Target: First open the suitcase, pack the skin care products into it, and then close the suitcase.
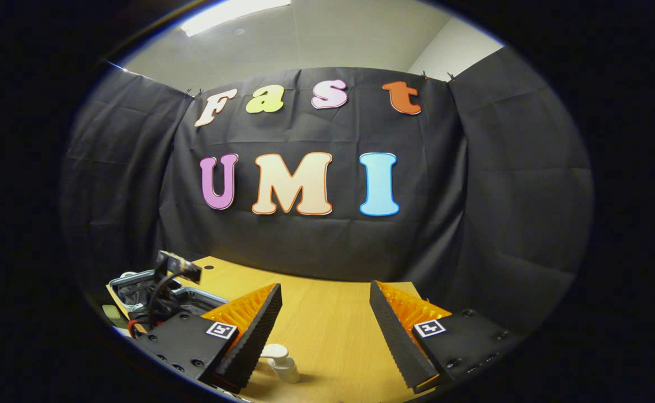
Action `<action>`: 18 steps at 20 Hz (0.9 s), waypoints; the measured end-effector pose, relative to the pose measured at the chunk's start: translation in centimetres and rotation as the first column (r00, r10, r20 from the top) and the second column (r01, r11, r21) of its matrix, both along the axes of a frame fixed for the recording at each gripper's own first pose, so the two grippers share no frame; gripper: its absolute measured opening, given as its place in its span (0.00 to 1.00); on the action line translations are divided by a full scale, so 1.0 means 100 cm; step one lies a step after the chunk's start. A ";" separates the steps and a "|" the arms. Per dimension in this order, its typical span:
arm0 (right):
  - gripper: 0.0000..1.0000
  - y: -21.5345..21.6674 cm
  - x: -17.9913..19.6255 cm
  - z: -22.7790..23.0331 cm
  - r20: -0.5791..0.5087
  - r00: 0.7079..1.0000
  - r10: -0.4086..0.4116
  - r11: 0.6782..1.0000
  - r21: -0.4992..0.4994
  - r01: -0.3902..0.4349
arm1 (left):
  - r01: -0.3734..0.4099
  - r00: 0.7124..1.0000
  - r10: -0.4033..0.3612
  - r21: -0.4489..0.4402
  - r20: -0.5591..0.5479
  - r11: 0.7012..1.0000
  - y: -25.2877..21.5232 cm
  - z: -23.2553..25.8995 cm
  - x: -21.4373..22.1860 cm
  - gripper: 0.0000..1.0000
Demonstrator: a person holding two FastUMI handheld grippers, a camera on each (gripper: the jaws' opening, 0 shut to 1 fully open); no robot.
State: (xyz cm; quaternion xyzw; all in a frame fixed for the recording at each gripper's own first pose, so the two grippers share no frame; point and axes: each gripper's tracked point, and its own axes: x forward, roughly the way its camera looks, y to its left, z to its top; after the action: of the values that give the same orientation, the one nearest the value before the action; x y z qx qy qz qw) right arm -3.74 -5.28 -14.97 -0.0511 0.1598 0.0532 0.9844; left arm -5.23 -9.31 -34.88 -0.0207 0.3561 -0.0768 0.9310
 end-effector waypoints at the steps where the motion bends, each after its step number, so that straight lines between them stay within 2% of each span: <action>1: 0.99 0.003 0.001 0.000 -0.001 1.000 0.007 1.000 -0.001 -0.007 | 0.008 1.000 -0.008 -0.006 -0.015 1.000 -0.002 -0.007 -0.001 0.89; 2: 0.99 0.006 -0.001 -0.003 -0.001 1.000 0.016 1.000 0.000 -0.016 | 0.015 1.000 -0.015 -0.001 -0.020 1.000 -0.004 -0.012 -0.003 0.85; 5: 0.99 0.020 -0.003 -0.014 -0.005 0.998 0.055 0.998 -0.014 -0.055 | 0.050 0.998 -0.048 0.067 -0.029 0.997 -0.003 -0.021 -0.004 0.45; 6: 0.99 0.024 -0.004 -0.018 -0.009 0.998 0.067 0.998 -0.019 -0.067 | 0.076 0.996 -0.074 0.052 -0.040 0.996 -0.008 -0.021 -0.005 0.32; 7: 0.99 0.027 -0.004 -0.023 -0.014 0.997 0.075 0.997 -0.024 -0.075 | 0.089 0.995 -0.088 0.027 -0.039 0.996 -0.014 -0.017 -0.004 0.27; 10: 0.99 0.035 -0.005 -0.042 -0.032 0.996 0.087 0.996 -0.025 -0.088 | 0.099 0.995 -0.098 0.021 -0.019 0.995 -0.009 0.011 0.001 0.22; 15: 0.99 0.047 -0.006 -0.090 -0.107 0.991 0.083 0.997 0.015 -0.082 | 0.077 0.996 -0.078 0.029 0.040 0.997 0.020 0.069 0.010 0.21; 18: 0.99 0.050 -0.013 -0.134 -0.181 0.981 0.070 0.997 0.025 -0.066 | 0.058 0.996 -0.060 0.040 0.066 0.998 0.035 0.098 0.011 0.21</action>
State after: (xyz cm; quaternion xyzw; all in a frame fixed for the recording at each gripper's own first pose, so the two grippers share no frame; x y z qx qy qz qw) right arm -5.00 -0.30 -28.40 -0.0420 0.2466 0.0927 0.9638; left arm -4.12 -5.76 -25.12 0.0103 0.3263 -0.0980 0.9401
